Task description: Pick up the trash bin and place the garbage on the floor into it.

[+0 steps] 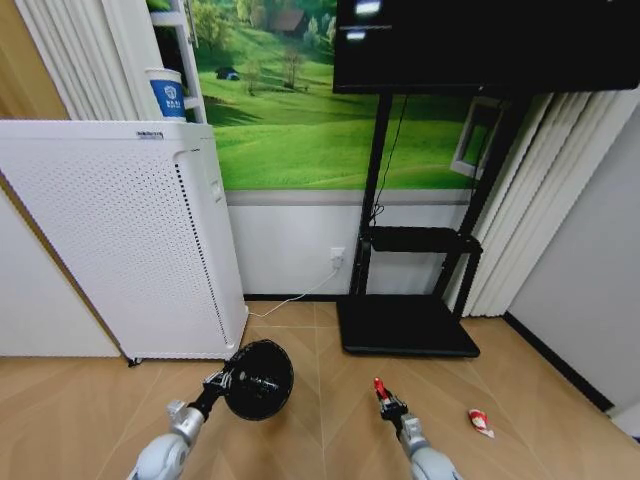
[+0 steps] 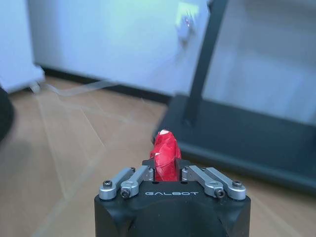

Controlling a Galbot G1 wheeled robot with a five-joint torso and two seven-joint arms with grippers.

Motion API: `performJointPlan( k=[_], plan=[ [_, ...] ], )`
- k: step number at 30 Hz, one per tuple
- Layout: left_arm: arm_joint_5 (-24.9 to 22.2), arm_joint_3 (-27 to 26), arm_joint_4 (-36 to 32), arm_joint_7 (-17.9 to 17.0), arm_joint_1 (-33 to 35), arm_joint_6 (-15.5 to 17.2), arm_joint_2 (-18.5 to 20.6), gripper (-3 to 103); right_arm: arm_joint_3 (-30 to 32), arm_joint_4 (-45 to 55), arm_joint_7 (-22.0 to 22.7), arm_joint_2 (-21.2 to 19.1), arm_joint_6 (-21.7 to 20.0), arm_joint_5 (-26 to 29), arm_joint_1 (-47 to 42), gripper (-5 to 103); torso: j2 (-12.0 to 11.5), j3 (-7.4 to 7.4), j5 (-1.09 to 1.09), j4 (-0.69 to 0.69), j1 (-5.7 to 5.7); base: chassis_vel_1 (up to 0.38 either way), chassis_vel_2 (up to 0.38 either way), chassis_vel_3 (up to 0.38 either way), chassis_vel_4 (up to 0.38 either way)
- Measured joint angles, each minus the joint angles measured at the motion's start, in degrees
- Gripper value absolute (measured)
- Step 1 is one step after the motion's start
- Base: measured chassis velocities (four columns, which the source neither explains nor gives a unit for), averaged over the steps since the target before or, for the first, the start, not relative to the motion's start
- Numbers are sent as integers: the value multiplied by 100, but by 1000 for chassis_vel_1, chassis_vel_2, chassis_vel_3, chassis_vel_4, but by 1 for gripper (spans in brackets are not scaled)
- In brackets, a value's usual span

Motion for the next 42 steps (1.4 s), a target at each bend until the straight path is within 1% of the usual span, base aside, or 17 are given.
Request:
performJointPlan(
  k=[4, 7, 12, 13, 14, 16, 17, 19, 20, 22, 23, 26, 31, 36, 37, 40, 42],
  plan=[
    [-53, 295, 132, -68, -235, 31, 50, 6, 29, 429, -222, -13, 376, -43, -266, 20, 0, 0, 0, 0, 0, 0, 0, 0, 0],
    [-56, 302, 135, -70, -240, 32, 51, 6, 29, 443, -229, -15, 385, -44, -273, 20, 0, 0, 0, 0, 0, 0, 0, 0, 0],
    [-361, 764, 449, -177, -632, 86, 126, 6, 26, 913, -644, -82, 827, -104, -573, 20, 0, 0, -1, 1, 0, 0, 0, 0, 0],
    [-564, 1000, 586, -237, -800, 122, 129, 6, -5, 1016, -820, -87, 989, -170, -644, 20, 1, 0, 0, 1, 0, 0, 0, 0, 0],
    [-564, 1000, 586, -237, -800, 122, 129, 6, -5, 1016, -820, -87, 989, -170, -644, 20, 1, 0, 0, 1, 0, 0, 0, 0, 0],
    [-686, 1560, 856, -264, -1218, 144, 124, 6, -123, 1101, -1090, -67, 1192, -336, -666, 20, 0, 0, 1, 0, 0, 0, 0, 0, 0],
    [-686, 1560, 856, -264, -1218, 144, 124, 6, -123, 1101, -1090, -67, 1192, -336, -666, 20, 0, 0, 1, 0, 0, 0, 0, 0, 0],
    [-683, 2004, 1006, -275, -1539, 143, 101, 6, -223, 1069, -1178, 7, 1248, -425, -600, 20, 0, 0, 0, 1, 0, 0, 0, 0, 0],
    [-683, 2004, 1006, -275, -1539, 143, 101, 6, -223, 1069, -1178, 7, 1248, -425, -600, 20, 0, 0, 0, 1, 0, 0, 0, 0, 0],
    [-683, 2389, 1068, -318, -1811, 139, 33, 6, -309, 1019, -1241, 55, 1283, -470, -531, 20, 1, 0, 1, 1, 0, 0, 0, 0, 0],
    [-683, 2389, 1068, -318, -1811, 139, 33, 6, -309, 1019, -1241, 55, 1283, -470, -531, 20, 1, 0, 1, 1, 0, 0, 0, 0, 0],
    [-661, 2802, 1096, -349, -2029, 135, -109, 6, -367, 949, -1272, 91, 1291, -490, -433, 20, 0, 0, 0, 0, 0, 0, 0, 0, 0],
    [-644, 3072, 928, -349, -2063, 134, -167, 6, -353, 896, -1276, 104, 1299, -490, -382, 20, 1, 0, 1, 1, -1, 0, 0, 0, 0],
    [-552, 3097, 754, -345, -2017, 132, -157, 6, -308, 858, -1252, 124, 1314, -526, -389, 20, 0, 0, 0, 1, 0, 0, 0, 0, 0],
    [-538, 3083, 691, -344, -2002, 131, -136, 6, -293, 844, -1224, 142, 1317, -558, -393, 16, 1, 0, -1, 1, 0, 0, 0, 0, 0],
    [-535, 3041, 529, -346, -1969, 128, -28, 6, -277, 764, -1044, 273, 1503, -753, -372, 30, 1, 0, 1, 2, -1, 0, 0, 0, 0],
    [-534, 3033, 506, -345, -1966, 128, -1, 6, -275, 765, -999, 294, 1516, -786, -370, 30, 0, 0, 0, 2, -1, 0, 0, 0, 0]
  ],
)
